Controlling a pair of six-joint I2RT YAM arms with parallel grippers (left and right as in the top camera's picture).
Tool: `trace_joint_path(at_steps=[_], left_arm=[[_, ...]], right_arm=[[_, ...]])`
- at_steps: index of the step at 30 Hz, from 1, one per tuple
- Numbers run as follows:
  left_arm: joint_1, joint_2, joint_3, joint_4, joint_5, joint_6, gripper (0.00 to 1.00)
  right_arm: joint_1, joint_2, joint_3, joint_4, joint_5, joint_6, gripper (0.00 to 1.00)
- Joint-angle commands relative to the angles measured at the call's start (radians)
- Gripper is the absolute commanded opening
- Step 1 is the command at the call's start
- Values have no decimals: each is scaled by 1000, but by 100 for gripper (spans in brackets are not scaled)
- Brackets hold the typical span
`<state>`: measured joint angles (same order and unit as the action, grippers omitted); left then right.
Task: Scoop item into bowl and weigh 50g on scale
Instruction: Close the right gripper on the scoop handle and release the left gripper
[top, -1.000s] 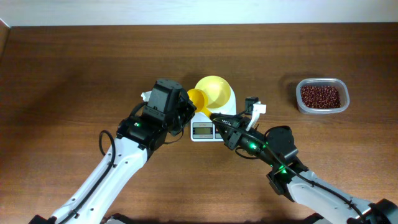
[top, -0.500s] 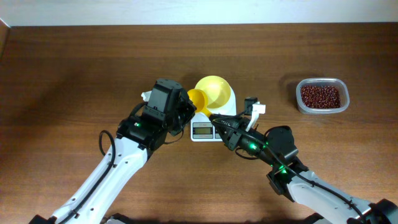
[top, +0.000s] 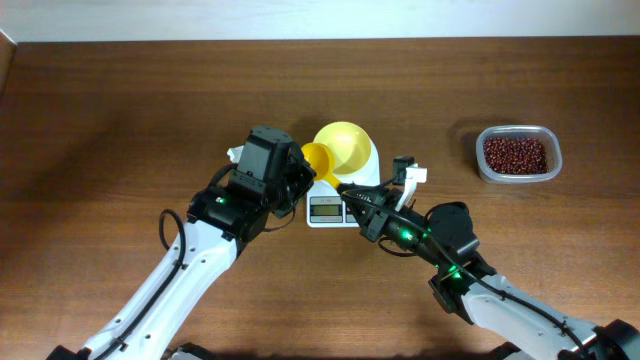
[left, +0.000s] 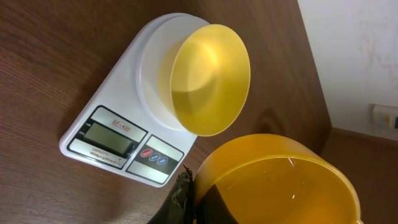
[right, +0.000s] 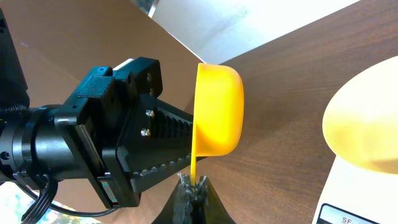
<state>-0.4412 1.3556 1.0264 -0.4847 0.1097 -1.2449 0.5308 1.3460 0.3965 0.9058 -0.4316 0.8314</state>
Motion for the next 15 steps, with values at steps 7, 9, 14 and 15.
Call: trace_joint_path(at_steps=[7, 9, 14, 15], left_arm=[[-4, -13, 9, 5, -1, 19, 22], [-4, -13, 9, 5, -2, 19, 34], [-4, -13, 9, 32, -53, 19, 75], [-4, -13, 9, 45, -53, 19, 77]], right_arm=[[8, 4, 15, 12, -29, -7, 4], [8, 4, 15, 12, -29, -7, 4], [6, 4, 15, 53, -32, -7, 4], [5, 4, 15, 53, -31, -7, 4]])
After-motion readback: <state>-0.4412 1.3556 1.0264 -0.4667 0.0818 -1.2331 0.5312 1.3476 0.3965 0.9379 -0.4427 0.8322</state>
